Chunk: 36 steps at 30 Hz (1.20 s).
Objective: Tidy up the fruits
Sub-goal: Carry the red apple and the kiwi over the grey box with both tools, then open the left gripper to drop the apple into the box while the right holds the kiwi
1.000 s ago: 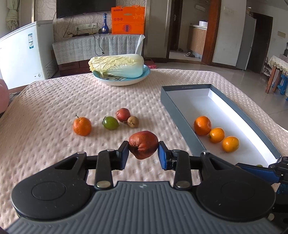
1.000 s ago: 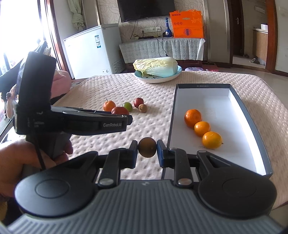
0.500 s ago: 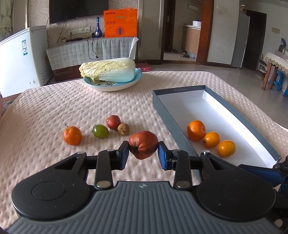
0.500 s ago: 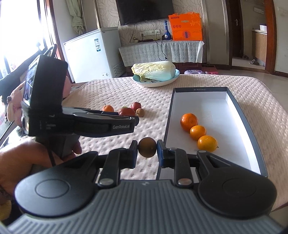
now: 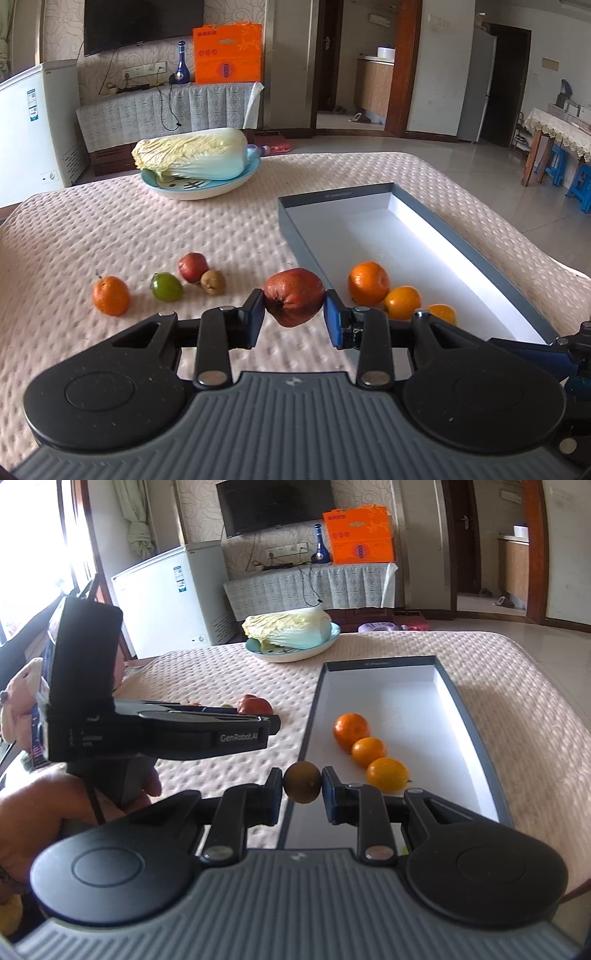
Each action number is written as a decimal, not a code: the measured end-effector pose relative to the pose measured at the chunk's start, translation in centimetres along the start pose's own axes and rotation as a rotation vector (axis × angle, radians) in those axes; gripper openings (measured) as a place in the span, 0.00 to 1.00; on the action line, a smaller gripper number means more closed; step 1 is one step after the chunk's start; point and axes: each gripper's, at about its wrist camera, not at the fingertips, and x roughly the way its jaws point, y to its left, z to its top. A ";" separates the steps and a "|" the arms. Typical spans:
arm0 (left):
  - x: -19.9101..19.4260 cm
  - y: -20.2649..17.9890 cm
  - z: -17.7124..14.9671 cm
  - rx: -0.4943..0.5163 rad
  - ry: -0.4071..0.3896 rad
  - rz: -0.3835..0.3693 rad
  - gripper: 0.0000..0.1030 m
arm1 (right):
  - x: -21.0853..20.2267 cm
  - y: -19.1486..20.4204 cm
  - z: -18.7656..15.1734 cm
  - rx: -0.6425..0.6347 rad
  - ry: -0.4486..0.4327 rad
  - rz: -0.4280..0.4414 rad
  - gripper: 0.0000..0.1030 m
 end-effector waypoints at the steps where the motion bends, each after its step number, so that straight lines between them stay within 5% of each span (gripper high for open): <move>1: 0.1 -0.2 0.1 0.004 -0.001 -0.003 0.39 | 0.0 -0.1 0.0 0.002 0.000 -0.004 0.25; 32: 5.0 -7.7 1.6 0.063 0.005 -0.123 0.40 | -0.1 -4.0 -1.1 0.044 0.057 -0.080 0.25; 36: 4.8 -8.3 1.6 0.103 -0.022 -0.114 0.61 | 0.0 -4.4 -1.1 0.055 0.056 -0.083 0.25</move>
